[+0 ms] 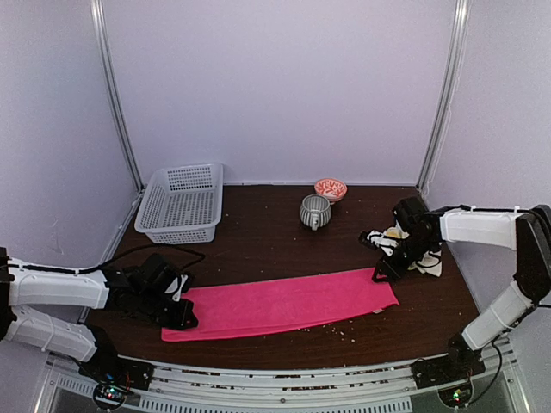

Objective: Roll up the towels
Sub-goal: Adjust the towel at the center of the board.

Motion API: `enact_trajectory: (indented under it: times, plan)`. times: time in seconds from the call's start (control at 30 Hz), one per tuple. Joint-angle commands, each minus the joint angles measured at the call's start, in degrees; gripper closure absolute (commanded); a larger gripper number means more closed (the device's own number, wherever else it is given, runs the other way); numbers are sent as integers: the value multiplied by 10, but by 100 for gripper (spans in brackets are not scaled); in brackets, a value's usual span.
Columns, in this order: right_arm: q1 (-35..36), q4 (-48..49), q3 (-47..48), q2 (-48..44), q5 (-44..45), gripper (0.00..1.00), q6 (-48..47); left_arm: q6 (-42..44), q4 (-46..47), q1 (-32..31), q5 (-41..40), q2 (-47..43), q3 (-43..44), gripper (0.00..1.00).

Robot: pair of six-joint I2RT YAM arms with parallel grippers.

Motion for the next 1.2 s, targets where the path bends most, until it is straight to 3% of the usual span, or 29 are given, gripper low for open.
enact_trajectory:
  times: [0.0,0.23,0.43,0.6,0.7,0.87,1.17]
  plan:
    - [23,-1,-8,40,32,65,-2,-73,-21,-3,-9,6,-35,100]
    - [38,22,46,140,117,65,-12,-121,-42,-3,-35,10,-46,100]
    - [38,41,137,218,150,64,-24,-119,-89,-3,-79,-5,5,100]
    - [38,20,212,263,149,61,-40,-87,-51,-4,-40,-32,29,100]
    - [38,-3,241,238,148,60,-29,-48,23,-3,-6,-76,35,90]
    - [32,-35,258,174,134,54,34,-59,53,-2,-63,-129,29,64]
    - [-13,-46,230,228,67,54,113,-52,61,-2,-67,-78,29,64]
